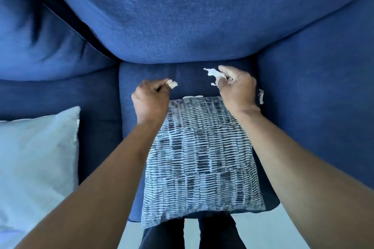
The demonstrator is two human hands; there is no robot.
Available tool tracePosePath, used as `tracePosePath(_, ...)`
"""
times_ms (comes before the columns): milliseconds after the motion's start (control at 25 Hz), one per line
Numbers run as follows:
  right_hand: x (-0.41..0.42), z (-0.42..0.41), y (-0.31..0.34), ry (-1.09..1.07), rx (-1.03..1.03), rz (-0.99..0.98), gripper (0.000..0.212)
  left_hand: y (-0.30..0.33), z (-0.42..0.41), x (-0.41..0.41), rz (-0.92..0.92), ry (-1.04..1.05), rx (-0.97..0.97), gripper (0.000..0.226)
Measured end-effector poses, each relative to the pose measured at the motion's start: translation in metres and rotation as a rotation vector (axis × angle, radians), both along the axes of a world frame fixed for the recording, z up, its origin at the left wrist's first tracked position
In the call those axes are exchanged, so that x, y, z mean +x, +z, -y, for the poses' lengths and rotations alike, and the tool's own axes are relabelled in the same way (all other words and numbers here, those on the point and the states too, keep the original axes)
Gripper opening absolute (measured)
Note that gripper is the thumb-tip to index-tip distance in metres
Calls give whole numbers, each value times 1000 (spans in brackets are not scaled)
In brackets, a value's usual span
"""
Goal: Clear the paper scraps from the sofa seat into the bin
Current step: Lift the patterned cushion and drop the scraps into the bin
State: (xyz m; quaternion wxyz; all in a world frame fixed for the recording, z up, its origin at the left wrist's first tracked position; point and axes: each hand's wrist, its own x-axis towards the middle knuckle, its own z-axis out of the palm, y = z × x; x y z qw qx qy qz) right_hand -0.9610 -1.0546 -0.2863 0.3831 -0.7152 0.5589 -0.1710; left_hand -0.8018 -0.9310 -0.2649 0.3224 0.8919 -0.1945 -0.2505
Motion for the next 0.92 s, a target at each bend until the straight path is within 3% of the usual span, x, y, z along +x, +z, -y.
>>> tracePosePath(280,-9,-52,120,30,-23,154,18,108,-72,-18,-2,49,-115,14)
tracePosePath(440,-6,-85,174,82,28,242,16,163,-125,-18,-4,188,-210,16)
tracePosePath(920,90,-276,257,497,146,323,22,246,-346,-20,11,657,-346,26)
